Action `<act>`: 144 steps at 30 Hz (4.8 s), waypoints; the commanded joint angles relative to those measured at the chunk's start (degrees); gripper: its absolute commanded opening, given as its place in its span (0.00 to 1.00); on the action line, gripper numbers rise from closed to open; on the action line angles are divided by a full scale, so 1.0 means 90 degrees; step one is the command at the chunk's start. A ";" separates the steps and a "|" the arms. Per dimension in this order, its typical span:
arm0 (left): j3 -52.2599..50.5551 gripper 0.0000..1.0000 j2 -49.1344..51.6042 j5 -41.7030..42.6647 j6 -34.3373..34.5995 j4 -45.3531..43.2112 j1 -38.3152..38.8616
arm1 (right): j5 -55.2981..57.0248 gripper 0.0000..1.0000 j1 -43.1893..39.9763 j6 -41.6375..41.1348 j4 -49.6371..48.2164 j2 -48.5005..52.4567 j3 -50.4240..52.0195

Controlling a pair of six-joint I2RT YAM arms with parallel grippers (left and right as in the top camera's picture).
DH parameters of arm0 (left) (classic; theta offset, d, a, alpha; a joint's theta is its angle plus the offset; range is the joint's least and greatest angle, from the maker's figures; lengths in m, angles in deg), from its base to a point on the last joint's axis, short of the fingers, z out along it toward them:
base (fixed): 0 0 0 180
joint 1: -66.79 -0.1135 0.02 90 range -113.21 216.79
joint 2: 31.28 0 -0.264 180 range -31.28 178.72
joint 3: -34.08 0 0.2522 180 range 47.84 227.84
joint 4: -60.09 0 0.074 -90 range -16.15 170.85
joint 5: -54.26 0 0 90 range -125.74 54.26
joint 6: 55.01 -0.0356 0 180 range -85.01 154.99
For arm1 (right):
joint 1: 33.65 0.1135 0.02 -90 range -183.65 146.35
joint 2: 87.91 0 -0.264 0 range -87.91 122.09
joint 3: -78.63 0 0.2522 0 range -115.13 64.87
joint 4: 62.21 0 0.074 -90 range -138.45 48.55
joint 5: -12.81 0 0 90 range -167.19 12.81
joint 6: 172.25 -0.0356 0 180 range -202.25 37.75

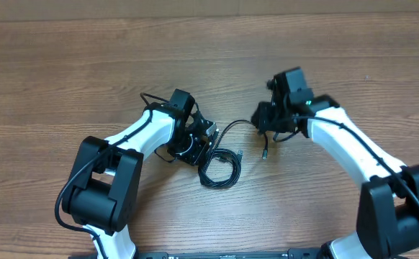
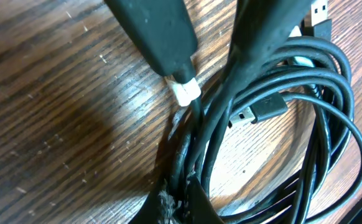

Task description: Untangle cables

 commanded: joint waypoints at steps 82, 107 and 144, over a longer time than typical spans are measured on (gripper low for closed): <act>-0.0418 0.09 0.0372 -0.0571 0.0622 -0.0199 -0.1926 | 0.0024 0.09 0.2538 -0.3276 -0.2127 0.0731 0.0794; -0.0418 0.04 0.0372 -0.0015 0.1146 -0.0418 -0.1926 | 0.0022 0.49 0.2538 -0.3274 -0.2108 0.0731 0.0794; -0.0418 0.04 0.0372 -0.0039 0.1168 -0.0440 -0.1926 | 0.0095 0.20 0.2538 -0.3276 -0.2132 0.0731 0.0794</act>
